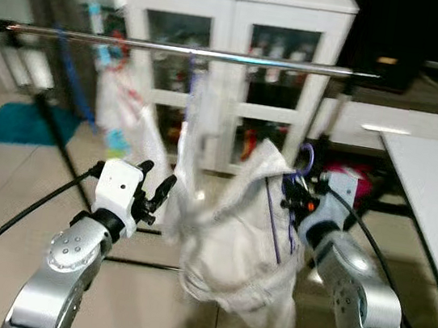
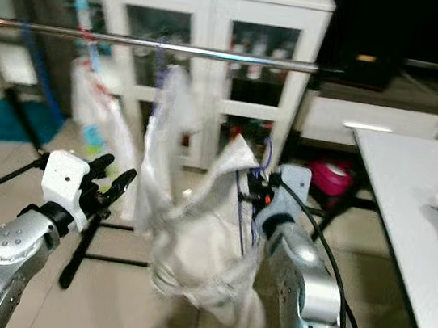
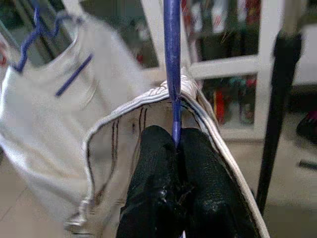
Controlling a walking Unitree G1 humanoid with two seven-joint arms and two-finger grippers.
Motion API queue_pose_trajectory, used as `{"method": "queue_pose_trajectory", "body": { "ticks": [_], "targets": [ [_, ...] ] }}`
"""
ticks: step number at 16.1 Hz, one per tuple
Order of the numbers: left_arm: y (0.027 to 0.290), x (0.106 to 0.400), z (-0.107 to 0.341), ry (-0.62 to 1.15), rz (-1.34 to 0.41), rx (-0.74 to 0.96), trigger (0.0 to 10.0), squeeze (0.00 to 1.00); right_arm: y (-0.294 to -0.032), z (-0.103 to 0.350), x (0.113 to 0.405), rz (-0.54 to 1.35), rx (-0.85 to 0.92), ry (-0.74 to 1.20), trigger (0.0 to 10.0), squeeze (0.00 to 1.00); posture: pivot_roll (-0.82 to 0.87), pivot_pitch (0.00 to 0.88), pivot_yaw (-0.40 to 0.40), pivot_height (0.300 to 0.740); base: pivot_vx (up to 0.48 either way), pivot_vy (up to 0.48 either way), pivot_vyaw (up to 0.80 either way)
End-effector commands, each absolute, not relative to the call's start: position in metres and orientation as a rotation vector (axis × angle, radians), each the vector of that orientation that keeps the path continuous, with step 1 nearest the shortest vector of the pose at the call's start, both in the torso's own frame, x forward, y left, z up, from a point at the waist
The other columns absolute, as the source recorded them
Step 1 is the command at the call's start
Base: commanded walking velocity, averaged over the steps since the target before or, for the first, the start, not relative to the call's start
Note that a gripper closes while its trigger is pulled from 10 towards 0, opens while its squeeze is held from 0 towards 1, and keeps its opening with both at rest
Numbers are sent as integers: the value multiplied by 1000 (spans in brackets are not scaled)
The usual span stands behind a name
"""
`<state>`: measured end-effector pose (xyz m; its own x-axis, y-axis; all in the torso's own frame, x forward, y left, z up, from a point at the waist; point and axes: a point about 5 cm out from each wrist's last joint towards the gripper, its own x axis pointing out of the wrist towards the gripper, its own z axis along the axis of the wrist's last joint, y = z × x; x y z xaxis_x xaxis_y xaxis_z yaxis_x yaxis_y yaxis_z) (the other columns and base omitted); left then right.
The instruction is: Hang hanger
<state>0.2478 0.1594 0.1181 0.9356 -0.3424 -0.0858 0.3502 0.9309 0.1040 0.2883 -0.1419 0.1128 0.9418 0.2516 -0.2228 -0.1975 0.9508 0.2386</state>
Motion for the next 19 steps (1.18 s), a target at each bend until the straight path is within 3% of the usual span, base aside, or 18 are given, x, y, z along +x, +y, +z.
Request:
{"method": "queue_pose_trajectory", "body": {
  "ticks": [1, 5, 13, 19],
  "targets": [
    [158, 248, 118, 70, -367, 113, 10000, 0, -142, 135, 295, 231, 195, 144, 10000, 0, -94, 0, 45, 740, 322, 0, 0],
    [158, 247, 119, 69, -378, 115, 10000, 0, -142, 143, 300, 237, 180, 113, 10000, 0, -90, 0, 41, 740, 319, 0, 534],
    [155, 244, 124, 43, -425, 125, 10000, 0, -145, 168, 307, 220, 135, -12, 10000, 0, -86, 0, 31, 740, 234, 0, 0],
    [139, 233, 140, 40, -703, 78, 10000, 0, -157, 188, 316, 165, 180, -142, 10000, 0, -86, 0, 30, 740, 0, 0, 0]
  ]
}}
